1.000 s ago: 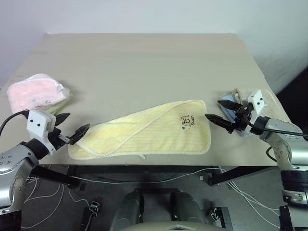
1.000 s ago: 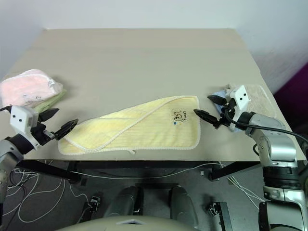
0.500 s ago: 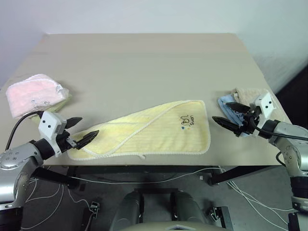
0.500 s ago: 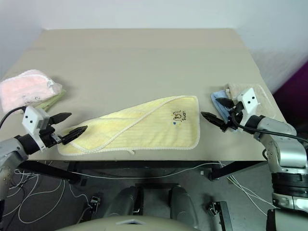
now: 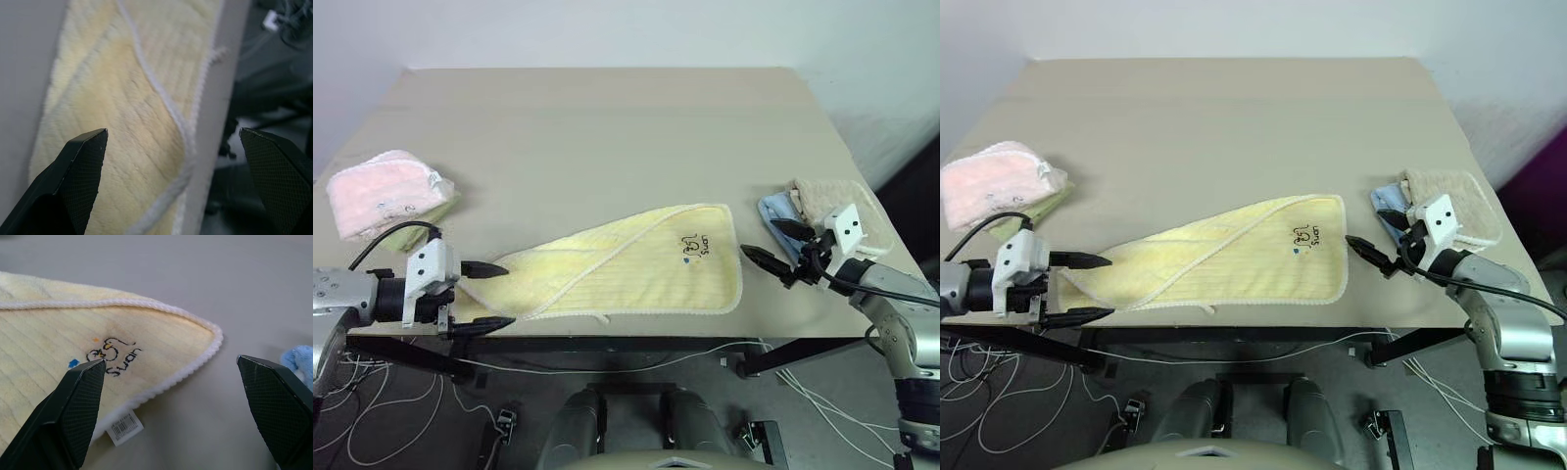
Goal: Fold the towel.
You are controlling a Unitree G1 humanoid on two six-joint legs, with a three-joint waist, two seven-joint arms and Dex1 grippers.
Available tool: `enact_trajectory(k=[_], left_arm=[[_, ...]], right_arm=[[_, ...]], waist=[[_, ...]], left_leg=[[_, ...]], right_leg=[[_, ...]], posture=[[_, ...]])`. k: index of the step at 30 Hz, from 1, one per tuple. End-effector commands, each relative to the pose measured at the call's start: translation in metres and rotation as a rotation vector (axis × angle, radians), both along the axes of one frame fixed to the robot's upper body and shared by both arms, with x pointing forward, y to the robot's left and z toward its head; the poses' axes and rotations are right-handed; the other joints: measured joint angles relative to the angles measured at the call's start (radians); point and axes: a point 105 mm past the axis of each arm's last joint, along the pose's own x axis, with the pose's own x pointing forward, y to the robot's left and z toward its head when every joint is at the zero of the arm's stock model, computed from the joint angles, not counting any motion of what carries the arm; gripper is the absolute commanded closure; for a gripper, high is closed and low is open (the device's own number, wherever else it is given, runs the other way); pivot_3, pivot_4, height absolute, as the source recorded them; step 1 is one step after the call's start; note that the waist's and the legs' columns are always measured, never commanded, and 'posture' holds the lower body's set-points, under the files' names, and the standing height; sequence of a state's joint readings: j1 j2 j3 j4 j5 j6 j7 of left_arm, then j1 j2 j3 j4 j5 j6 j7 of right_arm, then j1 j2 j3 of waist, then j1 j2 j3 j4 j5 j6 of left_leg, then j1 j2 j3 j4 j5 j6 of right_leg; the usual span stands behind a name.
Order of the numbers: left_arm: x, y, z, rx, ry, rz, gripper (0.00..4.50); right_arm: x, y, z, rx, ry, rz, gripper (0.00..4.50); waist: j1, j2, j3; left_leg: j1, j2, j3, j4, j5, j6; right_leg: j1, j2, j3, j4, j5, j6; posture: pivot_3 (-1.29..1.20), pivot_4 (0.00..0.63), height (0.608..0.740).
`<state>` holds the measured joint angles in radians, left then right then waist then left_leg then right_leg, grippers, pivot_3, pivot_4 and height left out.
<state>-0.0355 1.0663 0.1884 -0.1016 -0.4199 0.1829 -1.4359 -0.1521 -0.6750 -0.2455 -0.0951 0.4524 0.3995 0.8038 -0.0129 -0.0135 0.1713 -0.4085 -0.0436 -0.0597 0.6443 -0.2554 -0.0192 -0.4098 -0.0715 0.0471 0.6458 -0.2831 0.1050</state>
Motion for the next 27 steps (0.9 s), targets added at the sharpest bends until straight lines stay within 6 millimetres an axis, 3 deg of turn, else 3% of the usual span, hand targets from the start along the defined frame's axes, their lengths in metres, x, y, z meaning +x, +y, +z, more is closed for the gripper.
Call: enact_trajectory(k=[1,13,16,23,27], left_arm=[[0.0,-0.006,0.003,0.072,-0.016,-0.107,0.0],[0.017,-0.015,-0.03,0.226,-0.123,-0.179,0.0],[0.02,-0.017,-0.031,0.198,-0.137,-0.161,0.5],[0.016,-0.004,-0.044,0.232,-0.109,-0.153,2.7],[0.015,-0.002,-0.046,0.234,-0.112,-0.149,2.7]], right_arm=[[0.0,0.01,0.011,-0.004,-0.062,0.021,0.01],[0.002,0.016,0.01,0.003,-0.064,0.028,0.01],[0.001,0.016,0.01,0.003,-0.063,0.028,0.0],[0.003,0.016,0.011,0.003,-0.067,0.027,0.0],[0.005,0.018,0.01,0.006,-0.07,0.033,0.0]], waist=[[0.001,0.0,0.0],[0.0,0.001,0.0],[0.001,0.001,0.0],[-0.001,0.001,0.0],[-0.001,0.001,0.0]], left_leg=[[0.0,0.0,0.0,0.0,0.0,0.0],[0.0,0.0,0.0,0.0,0.0,0.0],[0.0,0.0,0.0,0.001,0.0,0.001],[0.0,0.0,0.0,0.001,0.0,0.001],[0.0,0.0,0.0,0.001,0.0,0.001]], right_leg=[[0.0,0.0,0.0,0.0,0.0,0.0],[0.0,0.001,0.0,0.001,0.0,0.0],[0.0,0.001,-0.001,0.001,0.0,0.001],[0.0,0.002,-0.001,0.001,0.0,0.001],[0.0,0.002,-0.001,0.001,0.0,0.001]], posture=[[0.0,0.15,0.74],[0.0,0.15,0.74],[0.0,0.15,0.74],[0.0,0.15,0.74],[0.0,0.15,0.74]])
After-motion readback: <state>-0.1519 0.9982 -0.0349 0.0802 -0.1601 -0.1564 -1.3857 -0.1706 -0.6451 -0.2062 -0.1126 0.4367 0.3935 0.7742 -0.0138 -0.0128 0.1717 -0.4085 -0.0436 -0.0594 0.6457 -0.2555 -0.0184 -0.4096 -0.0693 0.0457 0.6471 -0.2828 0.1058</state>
